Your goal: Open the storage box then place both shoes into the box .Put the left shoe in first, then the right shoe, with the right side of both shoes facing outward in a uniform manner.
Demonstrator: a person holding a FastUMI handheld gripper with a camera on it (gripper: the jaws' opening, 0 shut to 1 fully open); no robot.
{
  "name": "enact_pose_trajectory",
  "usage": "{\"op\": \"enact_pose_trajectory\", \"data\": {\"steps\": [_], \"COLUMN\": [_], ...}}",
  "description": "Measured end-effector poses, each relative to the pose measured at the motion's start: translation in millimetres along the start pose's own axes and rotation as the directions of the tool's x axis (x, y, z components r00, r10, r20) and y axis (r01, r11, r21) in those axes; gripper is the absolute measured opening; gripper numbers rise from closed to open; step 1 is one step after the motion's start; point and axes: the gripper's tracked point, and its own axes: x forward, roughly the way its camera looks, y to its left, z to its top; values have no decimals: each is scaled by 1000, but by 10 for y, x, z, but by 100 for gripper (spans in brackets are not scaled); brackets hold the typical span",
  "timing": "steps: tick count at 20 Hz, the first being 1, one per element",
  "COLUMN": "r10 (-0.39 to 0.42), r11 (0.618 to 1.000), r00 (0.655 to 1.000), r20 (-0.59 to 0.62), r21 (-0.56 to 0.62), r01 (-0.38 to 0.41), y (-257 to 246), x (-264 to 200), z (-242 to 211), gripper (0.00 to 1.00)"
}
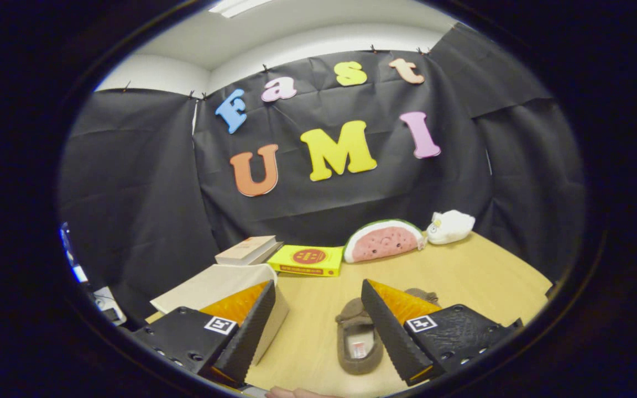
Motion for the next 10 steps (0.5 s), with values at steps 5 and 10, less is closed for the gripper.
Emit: {"op": "enact_pose_trajectory", "data": {"steps": [5,10], "r10": [233,436], "r11": [963,863], "r00": [969,881], "r20": [-87,-181], "r21": [158,361], "r01": [-218,-353], "y": [289,535], "x": [485,920], "z": [-187,-551], "gripper": [95,95]}}
